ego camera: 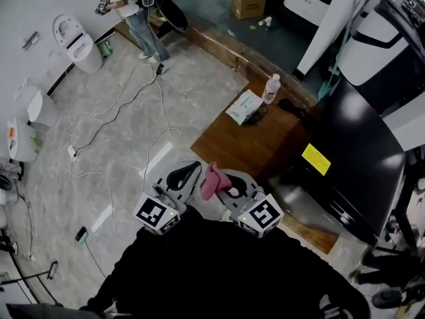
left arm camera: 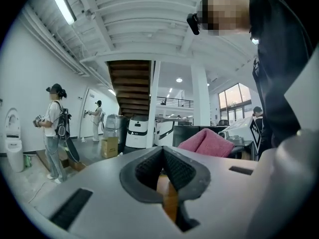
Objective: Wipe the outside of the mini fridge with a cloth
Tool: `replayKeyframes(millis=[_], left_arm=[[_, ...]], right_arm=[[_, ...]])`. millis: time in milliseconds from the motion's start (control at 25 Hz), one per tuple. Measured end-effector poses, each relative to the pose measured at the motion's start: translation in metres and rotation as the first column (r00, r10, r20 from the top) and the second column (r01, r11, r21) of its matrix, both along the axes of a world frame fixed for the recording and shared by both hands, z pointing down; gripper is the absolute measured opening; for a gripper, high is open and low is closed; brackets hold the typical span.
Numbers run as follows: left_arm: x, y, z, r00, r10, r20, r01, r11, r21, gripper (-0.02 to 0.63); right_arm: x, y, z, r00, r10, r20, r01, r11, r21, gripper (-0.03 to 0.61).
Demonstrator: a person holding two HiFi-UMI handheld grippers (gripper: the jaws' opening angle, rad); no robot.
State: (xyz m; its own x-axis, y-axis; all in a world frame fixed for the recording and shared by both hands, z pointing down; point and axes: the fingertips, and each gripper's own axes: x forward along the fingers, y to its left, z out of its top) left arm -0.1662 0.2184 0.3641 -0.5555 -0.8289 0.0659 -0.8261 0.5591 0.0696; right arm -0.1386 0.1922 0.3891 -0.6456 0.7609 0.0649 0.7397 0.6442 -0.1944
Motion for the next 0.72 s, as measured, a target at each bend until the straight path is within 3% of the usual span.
replayKeyframes(millis=[240,400,480,600,720], left_arm=[[-0.082,-0.023,0.015,0.981,0.195,-0.002,-0.195,0.981,0.007,0.006],[-0.144,-0.046,0.014,0.937,0.350,-0.004,-0.350,0.937,0.010,0.006],[-0.170,-0.060,0.007,0.896,0.444,-0.003,-0.444,0.896,0.014,0.006],[-0.194,-0.085,-0.003,0.812,0.584,0.001,-0.584,0.812,0.024,0.006],[-0.207,-0.107,-0.007,0.730,0.683,0.005,-0.683,0.730,0.040,0.006]], right_arm=[[-0.077,-0.021,0.008,0.980,0.196,-0.022,-0.197,0.980,-0.023,0.081],[-0.138,-0.046,0.010,0.921,0.384,-0.064,-0.387,0.921,-0.040,0.083],[-0.164,-0.060,0.006,0.868,0.486,-0.098,-0.493,0.867,-0.073,0.083],[-0.189,-0.084,-0.004,0.770,0.626,-0.123,-0.638,0.761,-0.118,0.083],[-0.201,-0.108,-0.007,0.661,0.730,-0.174,-0.749,0.629,-0.208,0.083]])
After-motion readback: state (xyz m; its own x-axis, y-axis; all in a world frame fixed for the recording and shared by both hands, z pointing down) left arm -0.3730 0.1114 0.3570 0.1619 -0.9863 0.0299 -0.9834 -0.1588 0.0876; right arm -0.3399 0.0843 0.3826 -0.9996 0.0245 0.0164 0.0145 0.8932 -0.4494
